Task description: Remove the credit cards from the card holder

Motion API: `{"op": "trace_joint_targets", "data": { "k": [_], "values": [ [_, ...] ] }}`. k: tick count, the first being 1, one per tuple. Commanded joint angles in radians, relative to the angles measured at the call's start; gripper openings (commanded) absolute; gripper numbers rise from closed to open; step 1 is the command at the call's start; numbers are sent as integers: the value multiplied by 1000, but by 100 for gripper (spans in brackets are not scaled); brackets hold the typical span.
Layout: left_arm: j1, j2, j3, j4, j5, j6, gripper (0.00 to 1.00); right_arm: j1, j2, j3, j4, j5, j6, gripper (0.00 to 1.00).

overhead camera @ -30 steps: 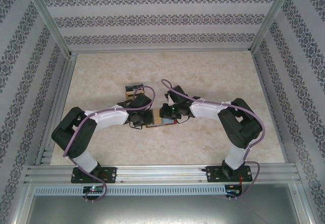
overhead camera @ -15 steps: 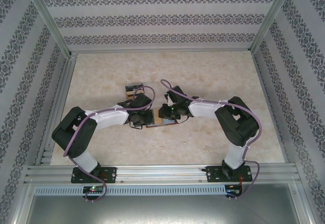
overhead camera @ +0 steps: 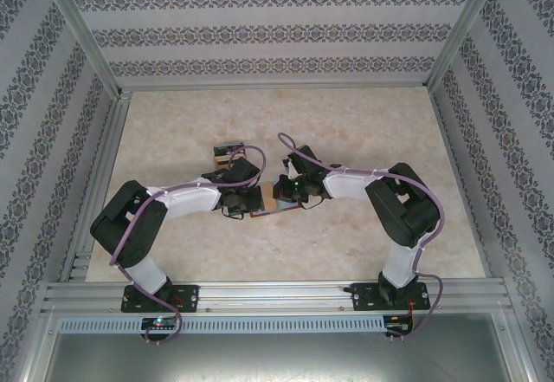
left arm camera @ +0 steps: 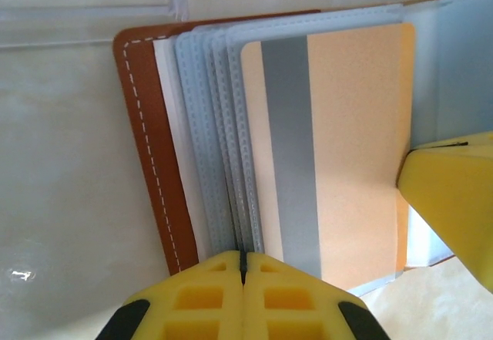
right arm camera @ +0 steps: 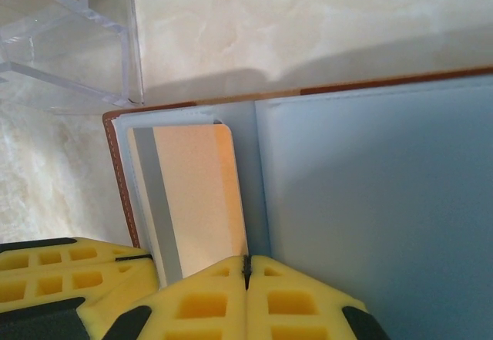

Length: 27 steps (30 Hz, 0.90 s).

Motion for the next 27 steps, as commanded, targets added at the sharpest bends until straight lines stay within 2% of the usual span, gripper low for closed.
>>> {"op": "trace_joint_targets", "data": {
  "k": [1,12,13,15,17,21,27],
  "values": [
    [13,29,11,-51,-25,2,1,-16,-19,-36,11,-11,3,0],
    [16,32,7,-63,-29,-3,0,-57,-60,-82,13,-30,-17,0],
    [16,35,8,-61,-24,-3,0,-56,-55,-79,19,-39,-17,2],
    [16,39,11,-60,-18,0,0,-50,-47,-72,21,-40,-12,18],
    [16,42,14,-59,-12,1,0,-47,-36,-68,33,-45,-11,24],
    [16,48,15,-60,-3,4,0,-44,-5,-62,65,-66,3,24],
    [16,56,22,-64,7,5,0,-43,10,-71,99,-85,16,15]
  ]
}}
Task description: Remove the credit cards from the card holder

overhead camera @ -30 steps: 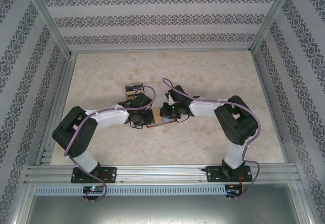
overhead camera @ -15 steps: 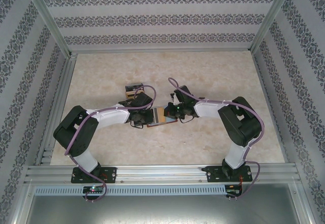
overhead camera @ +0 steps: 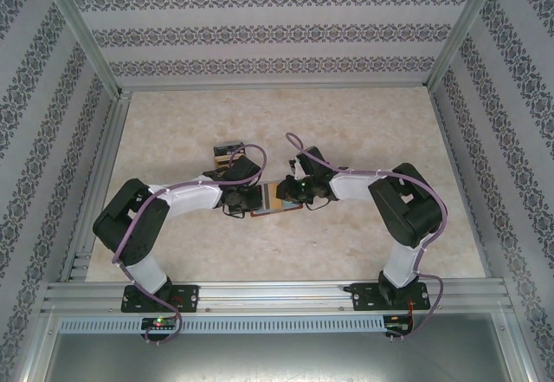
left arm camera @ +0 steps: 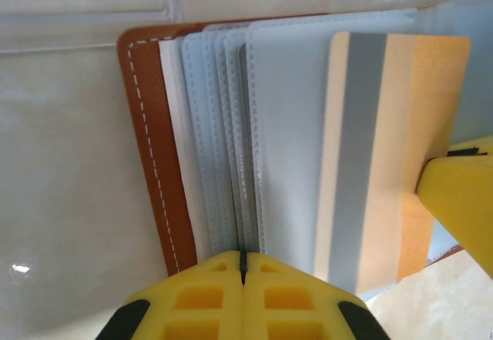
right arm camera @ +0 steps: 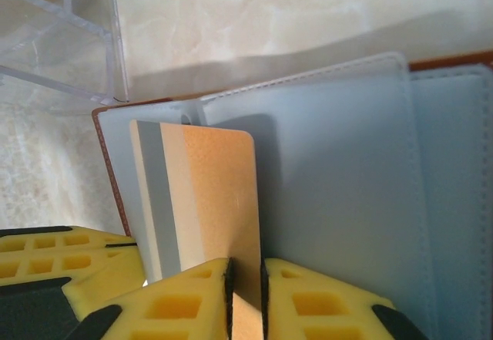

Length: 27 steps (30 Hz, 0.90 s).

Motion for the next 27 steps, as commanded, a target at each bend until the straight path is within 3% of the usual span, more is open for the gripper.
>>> {"op": "trace_joint_targets", "data": {
  "k": [1,5,27],
  "values": [
    [10,38,1,-51,-7,8,0,1,22,-8,22,-19,8,12],
    [10,35,5,-59,-11,14,0,-17,0,-28,22,-15,3,0],
    [11,23,21,-92,-21,61,0,-229,-202,-87,-175,-99,-215,0]
  ]
}}
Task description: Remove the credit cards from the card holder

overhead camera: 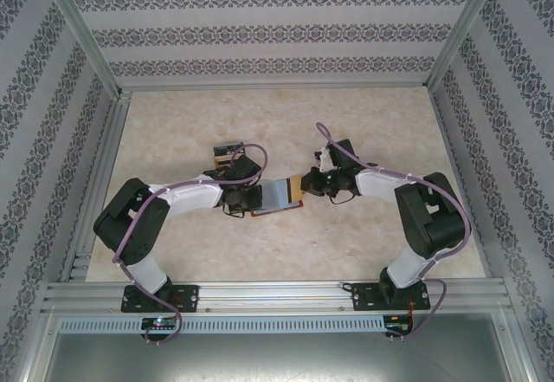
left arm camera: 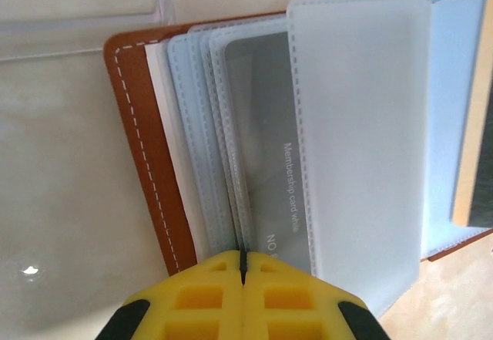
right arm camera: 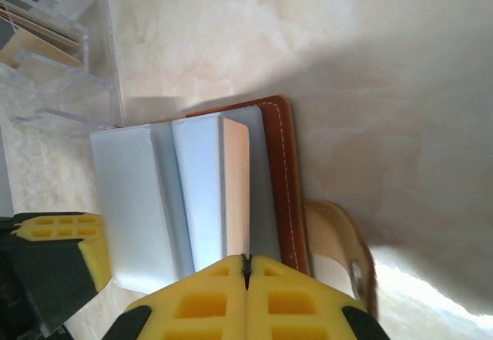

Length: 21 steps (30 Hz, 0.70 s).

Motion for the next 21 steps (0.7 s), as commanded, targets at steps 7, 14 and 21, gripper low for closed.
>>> {"op": "trace_joint_targets", "data": {
  "k": [7,14,21],
  "values": [
    [13,-38,37,-125,-54,31,5,-21,-138,-6,-104,-15,-74,0],
    [43,-212,54,-234,-151,16,47,35,-197,109,-221,64,-143,0],
    [83,-483,54,-385,-321,-33,100,180,-108,361,-378,216,-322,0]
  ]
}}
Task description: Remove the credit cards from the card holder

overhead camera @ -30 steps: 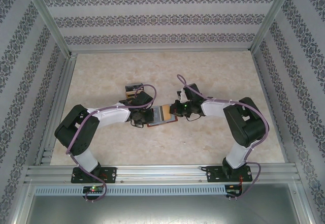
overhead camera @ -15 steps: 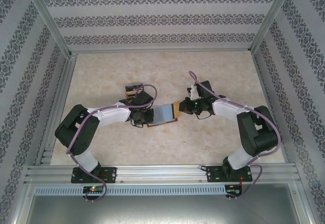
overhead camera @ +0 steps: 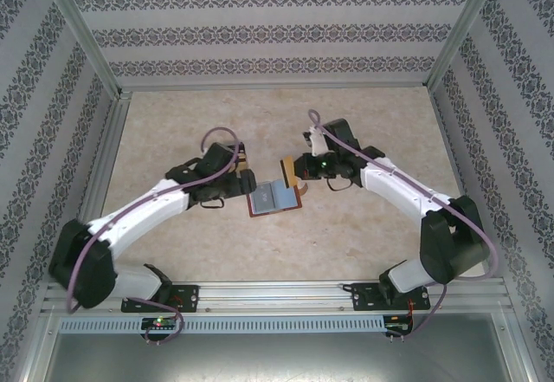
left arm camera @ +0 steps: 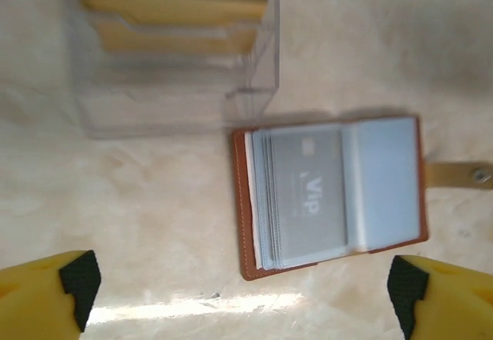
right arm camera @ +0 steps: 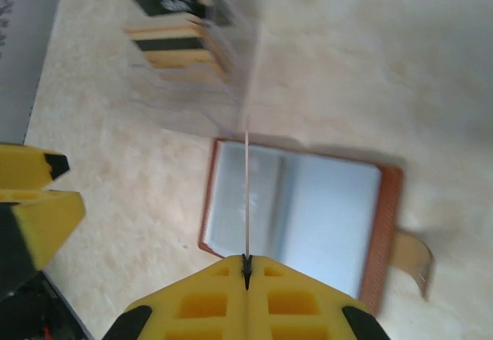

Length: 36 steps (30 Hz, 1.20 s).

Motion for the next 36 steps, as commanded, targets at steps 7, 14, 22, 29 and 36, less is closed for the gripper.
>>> {"op": "trace_joint_targets", "data": {
  "k": [7,14,22,29,36],
  "values": [
    [65,-332,7,-277,-236,-90,100,160,246,394,-207,212,-330,0],
    [77,-542,-28,-411,-310,-149,100,250,407,586,-229,300,-639,0],
    [79,-672,-37,-536,-357,-192,99,326,487,642,-169,396,-1003,0],
    [78,-719,-37,-588,-374,-209,100,351,562,713,-166,483,-1204,0],
    [79,-721,-36,-598,-379,-206,100,369,622,771,-153,524,-1326,0]
  ]
}}
